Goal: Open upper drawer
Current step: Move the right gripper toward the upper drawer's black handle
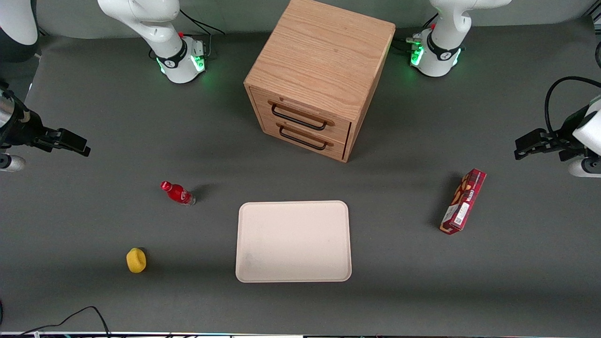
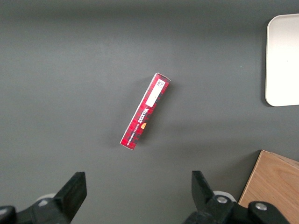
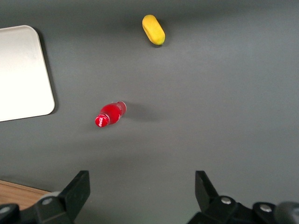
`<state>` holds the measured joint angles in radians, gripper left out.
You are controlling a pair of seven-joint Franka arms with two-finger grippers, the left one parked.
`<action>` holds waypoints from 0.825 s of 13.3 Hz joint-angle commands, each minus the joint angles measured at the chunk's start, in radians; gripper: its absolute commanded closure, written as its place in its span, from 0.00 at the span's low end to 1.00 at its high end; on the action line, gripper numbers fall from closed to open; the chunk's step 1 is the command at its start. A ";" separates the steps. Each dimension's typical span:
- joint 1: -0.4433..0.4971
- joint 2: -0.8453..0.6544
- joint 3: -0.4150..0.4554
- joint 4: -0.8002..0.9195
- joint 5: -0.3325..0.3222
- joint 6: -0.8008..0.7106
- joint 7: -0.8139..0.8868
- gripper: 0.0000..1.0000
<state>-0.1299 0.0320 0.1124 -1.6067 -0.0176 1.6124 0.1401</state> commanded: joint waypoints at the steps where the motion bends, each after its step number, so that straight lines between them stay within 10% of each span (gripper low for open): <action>1: -0.005 -0.007 0.004 0.001 0.008 -0.003 0.007 0.00; 4: 0.007 0.006 0.027 0.005 0.013 0.004 -0.005 0.00; 11: 0.007 0.130 0.485 0.060 0.099 0.081 -0.086 0.00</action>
<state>-0.1120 0.0937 0.5124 -1.6010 0.0682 1.6709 0.0903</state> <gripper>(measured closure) 0.000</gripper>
